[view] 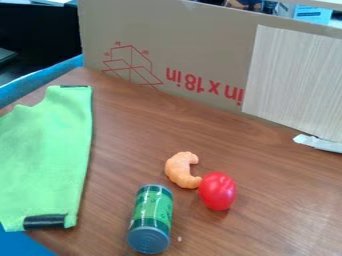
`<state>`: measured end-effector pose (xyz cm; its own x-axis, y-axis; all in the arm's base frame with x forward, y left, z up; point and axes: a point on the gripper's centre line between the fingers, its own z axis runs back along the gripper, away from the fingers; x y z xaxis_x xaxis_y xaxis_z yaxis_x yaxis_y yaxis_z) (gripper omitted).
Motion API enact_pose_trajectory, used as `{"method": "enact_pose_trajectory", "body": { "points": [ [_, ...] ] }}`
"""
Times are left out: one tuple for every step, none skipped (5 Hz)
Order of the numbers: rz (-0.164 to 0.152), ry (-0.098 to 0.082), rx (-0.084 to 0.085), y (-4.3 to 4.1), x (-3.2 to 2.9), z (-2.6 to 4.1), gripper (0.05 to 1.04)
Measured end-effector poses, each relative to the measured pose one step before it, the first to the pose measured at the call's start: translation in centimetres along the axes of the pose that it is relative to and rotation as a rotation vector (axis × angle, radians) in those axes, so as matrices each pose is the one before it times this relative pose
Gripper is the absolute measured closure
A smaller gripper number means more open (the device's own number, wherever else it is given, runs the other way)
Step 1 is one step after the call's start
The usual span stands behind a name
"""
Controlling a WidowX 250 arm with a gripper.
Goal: Unfold the cloth from left to the right side
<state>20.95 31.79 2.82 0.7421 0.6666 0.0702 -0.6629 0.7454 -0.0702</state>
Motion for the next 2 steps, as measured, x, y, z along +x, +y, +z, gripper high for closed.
{"method": "enact_pose_trajectory", "body": {
  "points": [
    [0.0112, 0.0053, -0.0035, -0.047, -0.021, 0.097, 0.902],
    [-0.005, 0.0297, -0.0307, -0.475, -0.391, 0.144, 1.011]
  ]
}}
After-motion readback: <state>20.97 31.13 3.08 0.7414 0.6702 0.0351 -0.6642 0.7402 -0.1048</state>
